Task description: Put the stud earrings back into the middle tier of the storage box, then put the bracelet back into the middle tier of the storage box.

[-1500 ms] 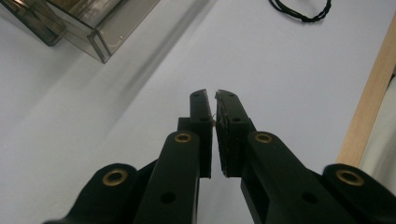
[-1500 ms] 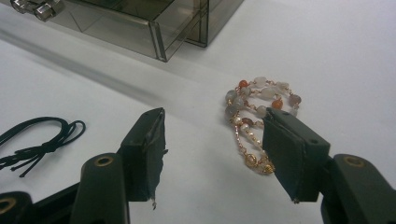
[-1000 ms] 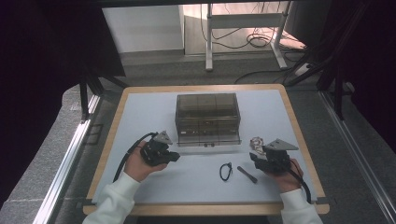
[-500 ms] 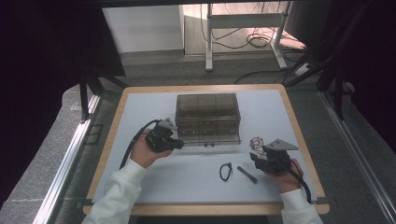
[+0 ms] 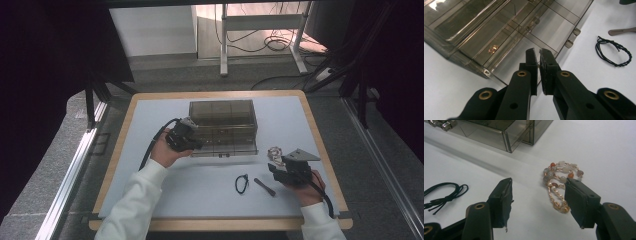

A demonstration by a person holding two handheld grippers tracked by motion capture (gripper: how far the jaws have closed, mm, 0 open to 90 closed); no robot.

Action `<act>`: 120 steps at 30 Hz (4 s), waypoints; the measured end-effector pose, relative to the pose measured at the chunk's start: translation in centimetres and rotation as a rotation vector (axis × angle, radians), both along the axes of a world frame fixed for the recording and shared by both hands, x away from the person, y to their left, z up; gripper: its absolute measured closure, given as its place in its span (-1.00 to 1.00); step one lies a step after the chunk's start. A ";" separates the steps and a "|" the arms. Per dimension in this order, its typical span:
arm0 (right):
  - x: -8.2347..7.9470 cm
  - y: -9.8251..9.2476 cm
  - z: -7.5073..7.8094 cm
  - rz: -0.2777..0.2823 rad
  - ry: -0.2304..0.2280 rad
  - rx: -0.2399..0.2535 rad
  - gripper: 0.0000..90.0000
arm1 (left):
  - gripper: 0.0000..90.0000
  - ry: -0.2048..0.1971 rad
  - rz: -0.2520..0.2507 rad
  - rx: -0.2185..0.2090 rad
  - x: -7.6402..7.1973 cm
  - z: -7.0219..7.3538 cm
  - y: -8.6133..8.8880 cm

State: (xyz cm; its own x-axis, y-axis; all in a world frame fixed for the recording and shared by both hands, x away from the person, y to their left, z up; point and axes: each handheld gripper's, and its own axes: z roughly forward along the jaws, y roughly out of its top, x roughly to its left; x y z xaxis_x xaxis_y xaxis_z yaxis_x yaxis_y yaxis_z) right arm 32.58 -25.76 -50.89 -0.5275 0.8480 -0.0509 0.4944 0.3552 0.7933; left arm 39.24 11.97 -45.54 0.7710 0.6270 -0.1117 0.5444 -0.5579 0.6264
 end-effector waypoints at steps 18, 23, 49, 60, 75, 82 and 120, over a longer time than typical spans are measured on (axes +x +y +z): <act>0.0 0.0 0.0 0.000 0.004 -0.001 -0.13 | 0.89 0.014 0.010 -0.003 1.1 -0.9 -0.5; 0.0 -0.1 0.0 -0.001 0.002 -0.001 -0.13 | 0.87 0.015 0.009 0.000 1.2 -0.9 -0.6; 0.0 -0.2 0.0 -0.005 0.006 0.000 -0.13 | -0.12 -0.066 0.015 -0.065 -3.8 -0.4 3.0; 0.1 -0.3 0.0 -0.010 -0.003 -0.002 -0.13 | -0.20 -0.079 0.078 -0.087 -5.6 -1.8 5.8; 0.0 -0.4 0.2 -0.016 -0.008 -0.001 -0.14 | -0.21 -0.069 0.116 -0.113 -7.9 -3.7 7.6; 0.0 -0.4 0.2 -0.015 -0.009 -0.003 -0.14 | -0.22 -0.057 0.131 -0.121 -8.1 -4.3 8.1; -0.1 -1.4 1.9 -0.032 -0.024 -0.001 -0.14 | -0.26 -0.050 0.143 -0.114 -8.7 -4.5 8.6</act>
State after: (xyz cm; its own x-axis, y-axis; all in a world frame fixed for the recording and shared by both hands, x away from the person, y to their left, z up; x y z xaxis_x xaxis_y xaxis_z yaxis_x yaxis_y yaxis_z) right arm 32.50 -27.15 -49.00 -0.4990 0.8642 -0.0642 0.4863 0.3406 0.8046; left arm 30.59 20.55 -50.09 0.6811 0.7162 -0.1521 0.5797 -0.4005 0.7096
